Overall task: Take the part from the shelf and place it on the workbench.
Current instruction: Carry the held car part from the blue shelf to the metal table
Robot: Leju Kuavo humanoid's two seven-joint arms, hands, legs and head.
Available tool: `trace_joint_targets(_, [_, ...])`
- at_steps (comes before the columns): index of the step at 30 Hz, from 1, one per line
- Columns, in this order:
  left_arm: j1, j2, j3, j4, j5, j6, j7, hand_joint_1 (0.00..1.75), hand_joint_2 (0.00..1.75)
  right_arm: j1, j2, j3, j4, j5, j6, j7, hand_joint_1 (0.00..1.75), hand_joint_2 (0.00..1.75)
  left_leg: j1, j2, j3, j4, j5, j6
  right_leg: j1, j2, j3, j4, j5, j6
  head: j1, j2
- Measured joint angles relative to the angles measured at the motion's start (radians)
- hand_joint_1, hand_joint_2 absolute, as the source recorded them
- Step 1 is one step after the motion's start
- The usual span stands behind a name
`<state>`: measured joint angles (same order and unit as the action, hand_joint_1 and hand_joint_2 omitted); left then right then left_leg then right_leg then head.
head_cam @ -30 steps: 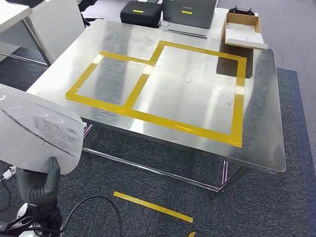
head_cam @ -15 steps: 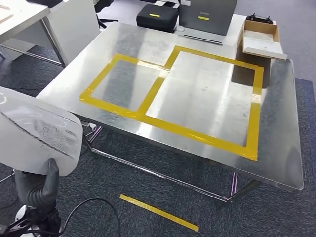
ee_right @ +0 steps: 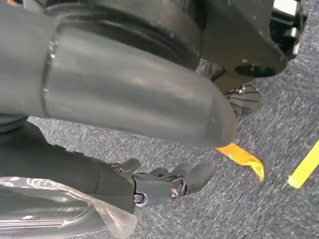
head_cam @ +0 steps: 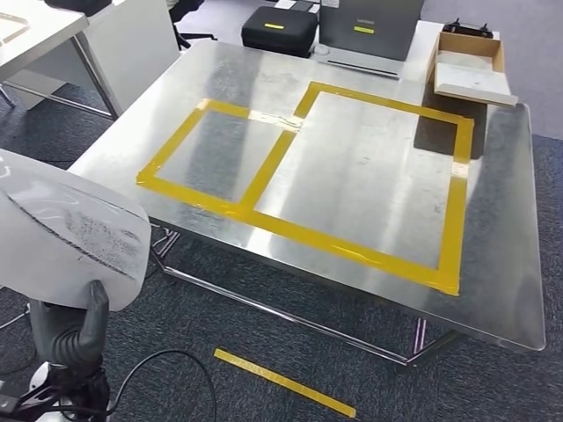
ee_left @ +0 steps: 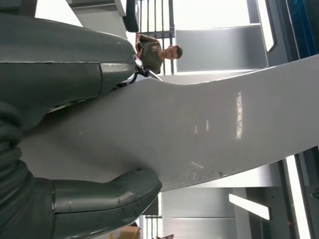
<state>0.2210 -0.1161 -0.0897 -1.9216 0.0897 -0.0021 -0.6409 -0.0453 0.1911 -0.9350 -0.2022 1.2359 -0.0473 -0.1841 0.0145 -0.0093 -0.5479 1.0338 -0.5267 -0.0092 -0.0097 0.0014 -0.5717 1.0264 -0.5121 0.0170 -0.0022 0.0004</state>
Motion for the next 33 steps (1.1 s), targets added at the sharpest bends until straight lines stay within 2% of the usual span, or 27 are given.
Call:
trace_joint_targets(2, [-0.001,0.0,0.0,0.0,0.0,0.0,0.0,1.75,1.75,0.0,0.0,0.0,0.0,0.0,0.001,0.0,0.0,0.0,0.001,0.002,-0.017,0.046,-0.027,-0.01,-0.003,-0.001,0.013,-0.009,-0.001,-0.012,-0.004,0.0])
trace_joint_targets(3, [-0.001,0.0,0.0,0.0,0.0,0.0,0.0,1.75,1.75,-0.001,0.0,0.001,0.0,0.0,0.001,-0.001,0.0,0.0,0.002,0.002,-0.042,0.099,-0.05,-0.013,-0.004,-0.003,0.019,-0.011,-0.003,-0.017,-0.006,0.0])
trace_joint_targets(5, [0.0,0.001,0.0,0.0,0.0,0.0,0.0,1.75,1.75,-0.001,0.0,0.002,0.0,0.0,0.003,0.0,0.0,0.0,0.002,0.003,-0.112,0.225,-0.093,-0.016,-0.002,-0.004,0.027,-0.011,-0.01,-0.024,-0.007,0.0])
trace_joint_targets(6, [0.0,0.001,0.0,0.0,0.0,0.0,0.0,1.75,1.75,-0.001,0.0,0.003,0.0,0.0,0.005,0.0,0.0,0.0,0.002,0.003,-0.137,0.261,-0.093,-0.016,-0.001,-0.004,0.032,-0.011,-0.015,-0.025,-0.007,0.0])
trace_joint_targets(7, [0.0,0.002,0.0,0.0,0.0,0.0,0.0,1.75,1.75,-0.001,0.0,0.003,0.0,0.0,0.006,0.0,0.0,0.0,0.002,0.003,-0.146,0.263,-0.074,-0.015,0.0,-0.003,0.038,-0.011,-0.019,-0.026,-0.007,0.0])
trace_joint_targets(8, [0.0,0.002,0.0,0.0,0.0,0.0,0.0,1.75,1.75,-0.001,0.0,0.003,0.0,0.0,0.007,0.001,0.0,0.0,0.001,0.003,-0.137,0.227,-0.038,-0.012,0.001,-0.002,0.045,-0.011,-0.024,-0.025,-0.007,0.0])
trace_joint_targets(9, [0.0,0.003,0.0,0.0,0.0,0.0,0.0,1.75,1.75,0.0,0.0,0.003,0.0,0.0,0.007,0.001,0.0,0.0,0.001,0.003,-0.115,0.166,0.006,-0.009,0.001,-0.001,0.053,-0.011,-0.03,-0.023,-0.007,0.0])
trace_joint_targets(10, [0.0,0.004,0.0,0.0,0.0,0.0,0.0,1.75,1.75,-0.001,0.001,0.004,0.0,0.0,0.008,0.001,0.0,0.0,-0.001,0.003,-0.092,0.108,0.037,-0.004,0.002,0.0,0.056,-0.011,-0.036,-0.02,-0.007,0.0])
trace_joint_targets(11, [-0.001,0.004,0.0,0.0,0.0,0.0,0.0,1.75,1.75,-0.001,0.001,0.004,0.001,0.0,0.008,0.001,0.0,0.0,-0.004,0.004,-0.071,0.056,0.052,0.001,0.003,0.001,0.059,-0.01,-0.043,-0.014,-0.007,0.0])
trace_joint_targets(12, [-0.001,0.005,0.0,0.0,0.0,0.0,0.0,1.75,1.75,-0.002,0.001,0.004,0.001,0.0,0.008,0.001,0.0,0.0,-0.007,0.004,-0.06,0.027,0.054,0.006,0.003,0.0,0.057,-0.01,-0.047,-0.008,-0.006,0.0])
trace_joint_targets(14, [-0.001,0.005,0.0,0.0,0.0,-0.001,0.0,1.75,1.75,-0.003,0.001,0.004,0.001,0.0,0.009,0.001,0.0,0.0,-0.012,0.003,-0.052,0.008,0.042,0.015,0.002,-0.003,0.057,-0.016,-0.051,0.004,-0.005,0.0])
trace_joint_targets(16, [-0.001,0.005,0.0,0.0,0.0,-0.001,0.0,1.75,1.75,-0.004,0.001,0.004,0.002,0.0,0.009,0.001,0.0,0.0,-0.008,0.002,-0.041,-0.004,0.042,0.025,0.0,-0.004,0.059,-0.012,-0.062,0.013,-0.002,0.0])
trace_joint_targets(17, [-0.001,0.005,0.0,0.0,0.0,-0.001,0.0,1.75,1.75,-0.005,0.001,0.004,0.002,0.0,0.009,0.001,0.0,0.0,-0.005,0.002,-0.034,-0.011,0.042,0.029,0.0,-0.004,0.048,0.014,-0.077,0.017,0.0,0.0])
trace_joint_targets(18, [-0.002,0.005,-0.001,0.0,0.0,-0.001,0.0,1.75,1.75,-0.005,0.001,0.004,0.002,0.0,0.009,0.001,0.0,0.0,-0.004,0.003,-0.027,-0.016,0.04,0.033,0.0,-0.003,0.022,0.064,-0.1,0.02,0.002,0.0])
trace_joint_targets(20, [-0.002,0.005,-0.001,0.0,0.0,-0.001,0.0,1.75,1.75,-0.004,0.001,0.005,0.002,0.0,0.009,0.001,0.0,0.0,-0.004,0.005,-0.02,-0.017,0.032,0.039,-0.001,-0.003,-0.062,0.198,-0.145,0.025,0.005,0.0])
trace_joint_targets(21, [-0.001,0.005,-0.001,0.0,0.0,-0.001,0.0,1.75,1.75,-0.002,0.001,0.004,0.002,-0.001,0.009,0.001,0.0,0.0,-0.004,0.004,-0.016,-0.017,0.027,0.041,-0.001,-0.003,-0.1,0.246,-0.149,0.027,0.005,0.0])
trace_joint_targets(22, [-0.001,0.005,-0.001,0.0,0.0,-0.001,0.0,1.75,1.75,0.0,0.001,0.004,0.002,-0.001,0.009,0.001,0.0,0.0,-0.004,0.003,-0.01,-0.017,0.022,0.041,-0.002,-0.003,-0.121,0.259,-0.133,0.028,0.006,0.0])
trace_joint_targets(23, [0.0,0.005,-0.001,0.0,0.0,-0.001,0.0,1.75,1.75,0.001,0.001,0.004,0.002,-0.001,0.009,0.001,0.0,0.0,-0.004,0.002,-0.002,-0.017,0.016,0.04,-0.002,-0.003,-0.122,0.234,-0.098,0.029,0.006,0.0])
trace_joint_targets(25, [0.0,0.005,-0.001,0.0,0.0,-0.001,0.0,1.75,1.75,0.001,0.001,0.004,0.002,-0.002,0.01,0.002,0.0,0.0,-0.004,0.001,0.018,-0.017,0.0,0.033,-0.003,-0.003,-0.081,0.113,-0.011,0.026,0.006,0.0])
trace_joint_targets(26, [0.0,0.005,-0.001,0.0,0.0,-0.001,0.0,1.75,1.75,0.001,0.001,0.004,0.002,-0.002,0.01,0.002,0.0,0.0,-0.005,0.0,0.025,-0.015,-0.008,0.028,-0.002,-0.003,-0.056,0.056,0.015,0.023,0.007,0.0])
trace_joint_targets(27, [0.0,0.005,-0.001,0.0,0.0,-0.001,0.0,1.75,1.75,0.0,0.001,0.004,0.003,-0.002,0.01,0.003,0.0,0.0,-0.007,0.0,0.029,-0.015,-0.014,0.022,0.0,-0.002,-0.038,0.021,0.026,0.02,0.006,0.0])
trace_joint_targets(31, [0.001,0.005,-0.003,0.0,-0.002,0.0,0.0,1.75,1.75,0.003,0.002,0.004,0.003,-0.003,0.011,0.003,0.0,0.0,-0.005,0.001,0.038,-0.014,-0.03,0.003,0.002,-0.001,-0.017,0.0,0.015,-0.003,0.003,0.0])
trace_joint_targets(33, [0.0,0.005,-0.003,0.0,-0.003,0.002,0.0,1.75,1.75,0.004,0.002,0.004,0.003,-0.003,0.012,0.003,0.0,0.0,-0.004,0.002,0.009,0.056,-0.063,-0.005,-0.001,-0.002,0.0,-0.007,0.009,-0.017,-0.001,0.0])
